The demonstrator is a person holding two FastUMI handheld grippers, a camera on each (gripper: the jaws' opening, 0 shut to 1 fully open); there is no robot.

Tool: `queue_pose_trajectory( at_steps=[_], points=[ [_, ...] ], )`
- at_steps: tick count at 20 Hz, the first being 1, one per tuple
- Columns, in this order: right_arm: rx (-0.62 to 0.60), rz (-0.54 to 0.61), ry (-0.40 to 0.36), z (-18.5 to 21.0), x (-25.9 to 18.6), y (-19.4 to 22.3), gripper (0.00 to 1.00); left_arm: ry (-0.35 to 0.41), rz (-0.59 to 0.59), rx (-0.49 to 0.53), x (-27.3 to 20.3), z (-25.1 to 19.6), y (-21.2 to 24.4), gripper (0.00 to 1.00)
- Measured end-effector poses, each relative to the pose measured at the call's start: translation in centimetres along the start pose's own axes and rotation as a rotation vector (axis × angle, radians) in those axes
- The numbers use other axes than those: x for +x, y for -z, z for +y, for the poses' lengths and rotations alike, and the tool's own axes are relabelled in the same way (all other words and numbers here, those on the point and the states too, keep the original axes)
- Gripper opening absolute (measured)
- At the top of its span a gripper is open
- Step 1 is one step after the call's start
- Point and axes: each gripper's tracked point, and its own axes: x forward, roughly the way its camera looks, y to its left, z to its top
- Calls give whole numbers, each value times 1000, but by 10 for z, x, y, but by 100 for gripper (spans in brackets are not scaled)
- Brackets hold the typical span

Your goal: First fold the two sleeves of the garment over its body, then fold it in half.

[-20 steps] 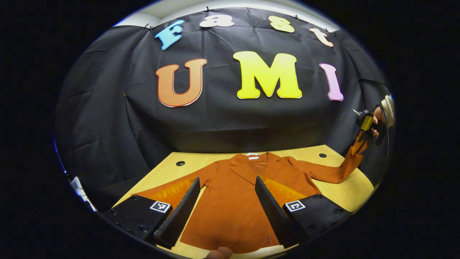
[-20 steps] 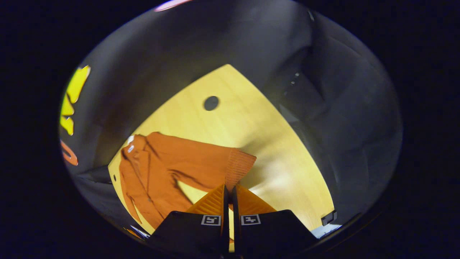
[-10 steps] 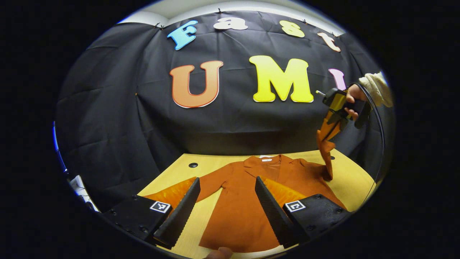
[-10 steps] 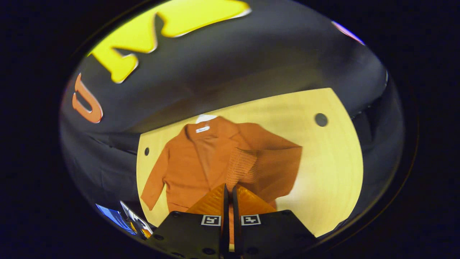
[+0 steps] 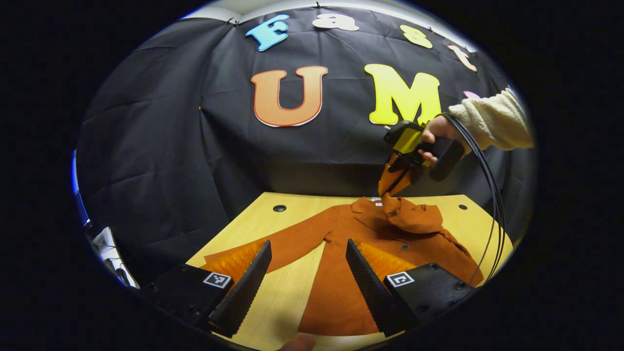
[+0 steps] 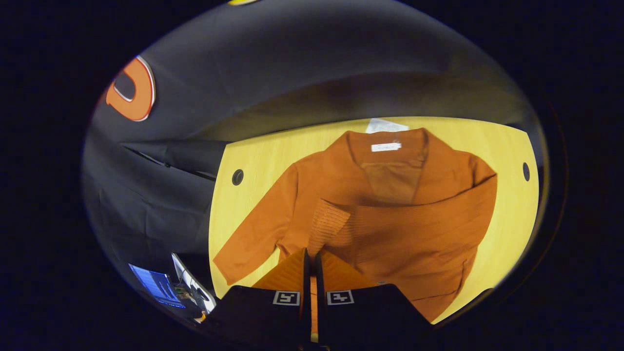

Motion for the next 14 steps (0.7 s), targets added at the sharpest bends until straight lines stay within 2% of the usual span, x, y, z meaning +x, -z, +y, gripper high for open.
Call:
queue_pose_trajectory(
  at_steps=[6, 9, 12, 14],
  points=[
    [90, 70, 35, 27, 86, 11, 5, -1, 23, 3, 7, 20, 14, 99],
    [87, 61, 47, 36, 115, 12, 6, -16, 30, 0, 5, 29, 21, 99],
    [62, 56, 101, 35, 126, 10, 6, -39, 55, -23, 1, 39, 31, 99],
    [71, 39, 75, 45, 130, 11, 6, -54, 63, -40, -2, 45, 34, 99]
  ],
)
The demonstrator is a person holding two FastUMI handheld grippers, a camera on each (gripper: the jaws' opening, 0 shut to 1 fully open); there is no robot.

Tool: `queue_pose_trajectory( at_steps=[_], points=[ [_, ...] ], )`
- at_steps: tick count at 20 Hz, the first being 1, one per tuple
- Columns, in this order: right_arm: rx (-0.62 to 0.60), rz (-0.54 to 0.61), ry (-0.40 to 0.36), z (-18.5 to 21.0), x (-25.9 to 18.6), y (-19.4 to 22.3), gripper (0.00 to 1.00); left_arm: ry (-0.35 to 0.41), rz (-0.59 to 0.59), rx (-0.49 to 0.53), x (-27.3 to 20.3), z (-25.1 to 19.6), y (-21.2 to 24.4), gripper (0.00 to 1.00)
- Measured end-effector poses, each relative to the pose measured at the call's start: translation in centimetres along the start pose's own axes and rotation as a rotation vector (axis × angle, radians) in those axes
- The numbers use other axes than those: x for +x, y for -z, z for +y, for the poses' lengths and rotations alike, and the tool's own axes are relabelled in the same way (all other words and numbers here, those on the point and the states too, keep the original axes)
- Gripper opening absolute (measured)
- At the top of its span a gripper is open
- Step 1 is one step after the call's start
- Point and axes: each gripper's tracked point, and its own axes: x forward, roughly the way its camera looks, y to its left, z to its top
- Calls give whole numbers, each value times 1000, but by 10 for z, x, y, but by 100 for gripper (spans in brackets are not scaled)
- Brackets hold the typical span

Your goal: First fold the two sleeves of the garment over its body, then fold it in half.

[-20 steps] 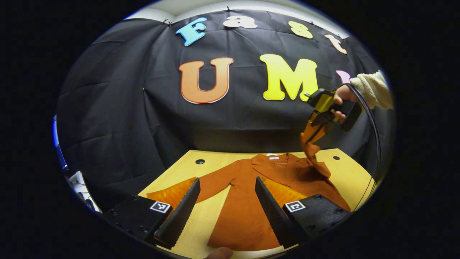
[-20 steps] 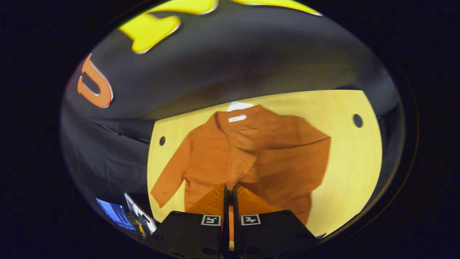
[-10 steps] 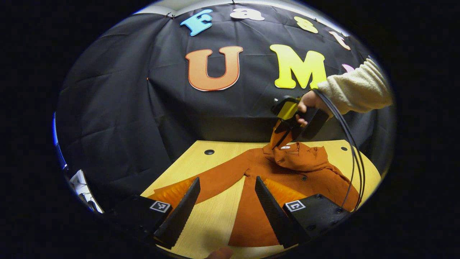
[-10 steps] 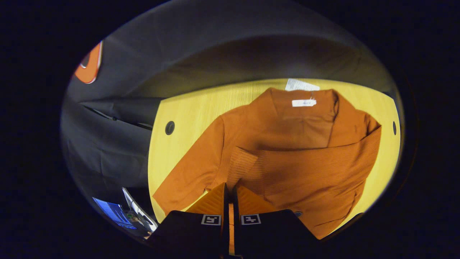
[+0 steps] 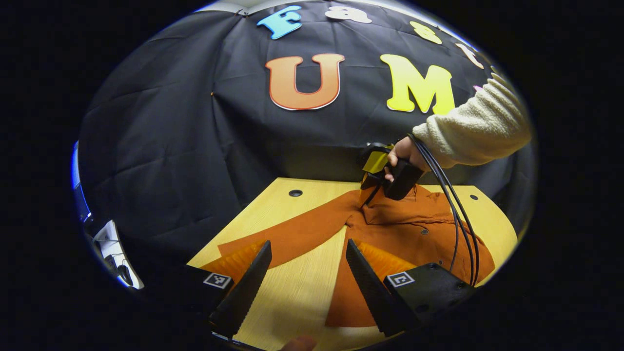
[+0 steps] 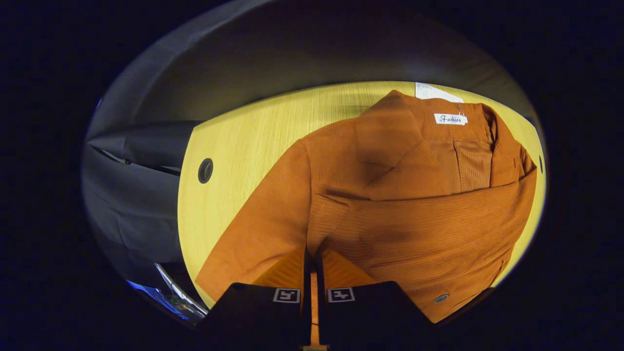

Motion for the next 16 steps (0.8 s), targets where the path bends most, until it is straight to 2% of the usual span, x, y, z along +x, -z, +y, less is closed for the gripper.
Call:
queue_pose_trajectory(
  at_steps=[1, 2, 3, 4, 8, 13, 15, 16],
  points=[
    [-2, -5, -16, 5, -4, -6, 26, -10, -5, 0, -2, 4, -1, 99],
    [-9, -12, -14, 6, -6, -6, 23, -17, -8, 2, -2, 7, -1, 99],
    [-20, -12, -16, 9, -8, -4, 27, -29, -7, 7, -3, 10, -1, 100],
    [-35, -11, -6, 8, -15, -3, 27, -37, -6, 11, -3, 13, -1, 100],
    [-73, -34, -63, 11, -52, 8, 98, -99, 2, 21, 2, 31, -5, 99],
    [-123, -86, -102, -24, -116, 32, 97, -190, 35, -1, 22, 67, -13, 99],
    [-142, -115, -105, -50, -142, 46, 97, -244, 70, -25, 38, 90, -10, 100],
    [-151, -128, -106, -64, -153, 54, 94, -265, 95, -49, 45, 99, -5, 99]
  ],
)
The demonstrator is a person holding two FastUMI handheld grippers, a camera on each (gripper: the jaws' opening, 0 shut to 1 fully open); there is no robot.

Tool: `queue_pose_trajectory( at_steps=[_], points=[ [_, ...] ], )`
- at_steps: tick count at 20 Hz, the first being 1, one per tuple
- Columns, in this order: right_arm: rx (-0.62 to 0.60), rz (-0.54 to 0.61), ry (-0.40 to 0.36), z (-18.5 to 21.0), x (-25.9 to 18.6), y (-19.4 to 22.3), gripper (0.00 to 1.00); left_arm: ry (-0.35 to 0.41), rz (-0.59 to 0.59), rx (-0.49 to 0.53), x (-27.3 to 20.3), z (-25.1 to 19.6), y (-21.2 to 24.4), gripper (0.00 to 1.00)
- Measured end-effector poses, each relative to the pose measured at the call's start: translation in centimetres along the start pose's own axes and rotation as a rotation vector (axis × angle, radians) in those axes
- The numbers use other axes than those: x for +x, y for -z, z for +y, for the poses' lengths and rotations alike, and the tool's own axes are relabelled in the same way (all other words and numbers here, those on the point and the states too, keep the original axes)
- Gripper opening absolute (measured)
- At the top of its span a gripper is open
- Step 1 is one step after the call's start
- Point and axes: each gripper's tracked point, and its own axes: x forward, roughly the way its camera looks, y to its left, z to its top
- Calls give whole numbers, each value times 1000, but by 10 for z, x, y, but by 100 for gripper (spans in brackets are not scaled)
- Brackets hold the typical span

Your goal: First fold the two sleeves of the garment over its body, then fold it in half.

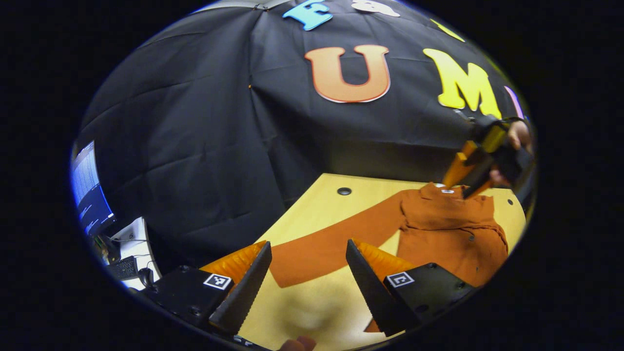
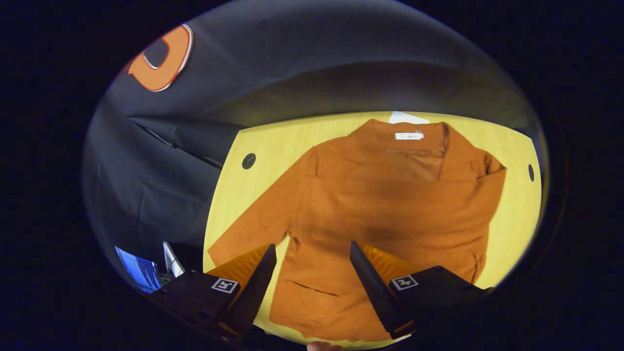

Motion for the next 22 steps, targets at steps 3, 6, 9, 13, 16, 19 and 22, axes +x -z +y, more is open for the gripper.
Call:
queue_pose_trajectory(
  at_steps=[3, 6, 9, 13, 16, 19, 22],
  points=[
    [-40, -38, 19, -42, -39, 27, 97, -55, 48, -28, 26, 20, 2, 99],
    [-54, -65, 37, -81, -70, 61, 97, -129, 186, -63, 56, 45, 28, 100],
    [-13, -69, 19, -106, -92, 99, 94, -139, 365, -191, 83, 51, 68, 99],
    [6, -56, 41, -144, -103, 143, 94, -168, 549, -238, 101, 54, 98, 100],
    [34, -43, 43, -161, -109, 166, 94, -138, 743, -333, 101, 41, 117, 100],
    [95, -52, 23, -168, -112, 179, 94, -134, 884, -431, 105, 36, 131, 100],
    [134, -48, 12, -179, -112, 189, 97, -145, 962, -450, 109, 44, 131, 98]
  ],
)
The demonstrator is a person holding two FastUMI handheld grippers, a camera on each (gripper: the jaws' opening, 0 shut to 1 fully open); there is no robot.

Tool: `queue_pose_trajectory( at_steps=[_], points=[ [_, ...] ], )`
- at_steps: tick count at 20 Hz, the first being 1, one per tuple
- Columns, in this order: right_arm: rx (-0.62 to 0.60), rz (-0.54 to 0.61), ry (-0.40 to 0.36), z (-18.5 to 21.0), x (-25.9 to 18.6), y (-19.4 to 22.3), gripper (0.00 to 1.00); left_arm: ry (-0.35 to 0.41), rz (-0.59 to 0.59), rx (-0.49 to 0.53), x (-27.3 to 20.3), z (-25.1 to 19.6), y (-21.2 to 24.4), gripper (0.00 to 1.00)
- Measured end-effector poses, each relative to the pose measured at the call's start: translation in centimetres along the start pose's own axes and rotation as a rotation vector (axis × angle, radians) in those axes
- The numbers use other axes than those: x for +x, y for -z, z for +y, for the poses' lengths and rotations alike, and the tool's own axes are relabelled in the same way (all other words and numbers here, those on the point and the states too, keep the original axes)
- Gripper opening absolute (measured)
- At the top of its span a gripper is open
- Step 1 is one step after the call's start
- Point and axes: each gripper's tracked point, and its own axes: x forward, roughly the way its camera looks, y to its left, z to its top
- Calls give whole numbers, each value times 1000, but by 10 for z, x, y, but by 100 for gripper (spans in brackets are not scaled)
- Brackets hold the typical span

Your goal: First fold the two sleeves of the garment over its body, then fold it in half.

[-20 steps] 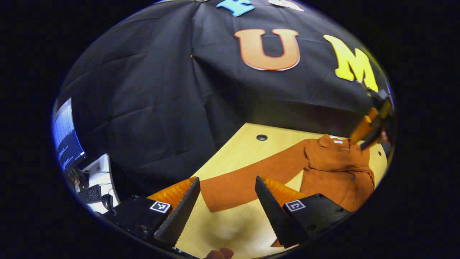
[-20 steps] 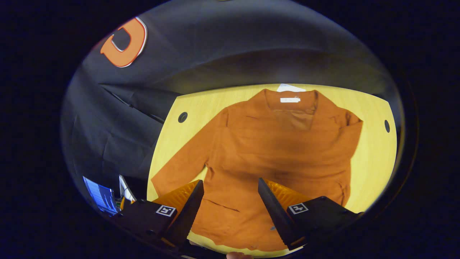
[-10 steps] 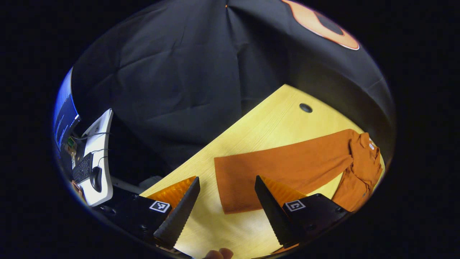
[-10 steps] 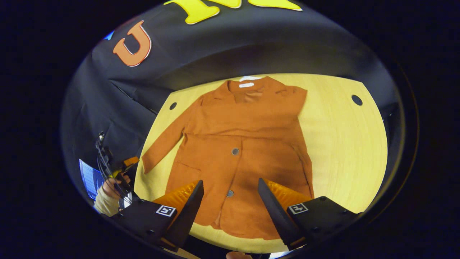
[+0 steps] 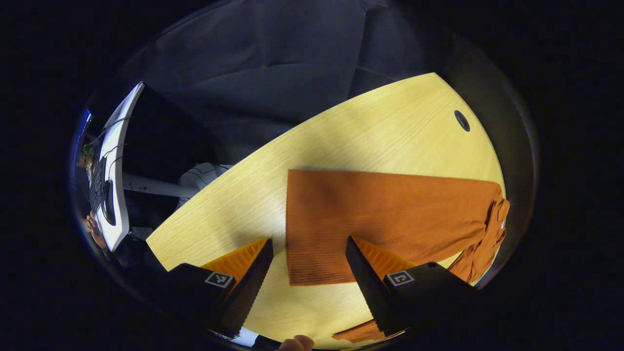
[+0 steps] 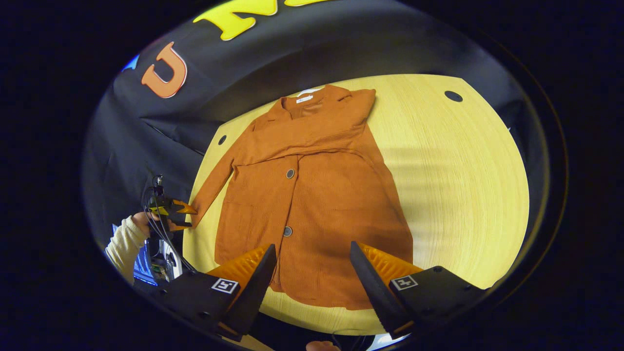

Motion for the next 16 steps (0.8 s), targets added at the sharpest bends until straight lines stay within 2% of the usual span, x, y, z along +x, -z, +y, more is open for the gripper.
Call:
queue_pose_trajectory(
  at_steps=[1, 2, 5, 6, 7, 11, 12, 14, 15, 16],
  points=[
    [7, 6, 4, -5, -1, 3, 94, -4, 35, 3, 1, 1, -1, 98],
    [8, 14, 9, -10, -1, 6, 97, -3, 71, 0, 1, -1, -1, 98],
    [22, 23, 23, -25, -1, 9, 94, 2, 193, -6, -1, -8, 0, 98],
    [30, 28, 21, -27, -1, 10, 98, 3, 204, 3, -2, -9, -3, 97],
    [37, 25, 24, -29, 0, 9, 93, 2, 203, 9, -3, -12, -5, 86],
    [26, 30, 33, -36, -1, 9, 94, 8, 197, 22, -1, -18, -4, 69],
    [20, 38, 36, -39, -2, 11, 97, 12, 196, 26, -1, -19, -1, 65],
    [13, 45, 53, -47, -3, 14, 98, 26, 183, 51, 1, -23, -2, 60],
    [19, 48, 59, -52, -5, 16, 98, 31, 171, 70, 1, -24, -3, 40],
    [31, 50, 66, -56, -6, 18, 97, 35, 156, 82, 2, -25, -4, 40]
  ],
)
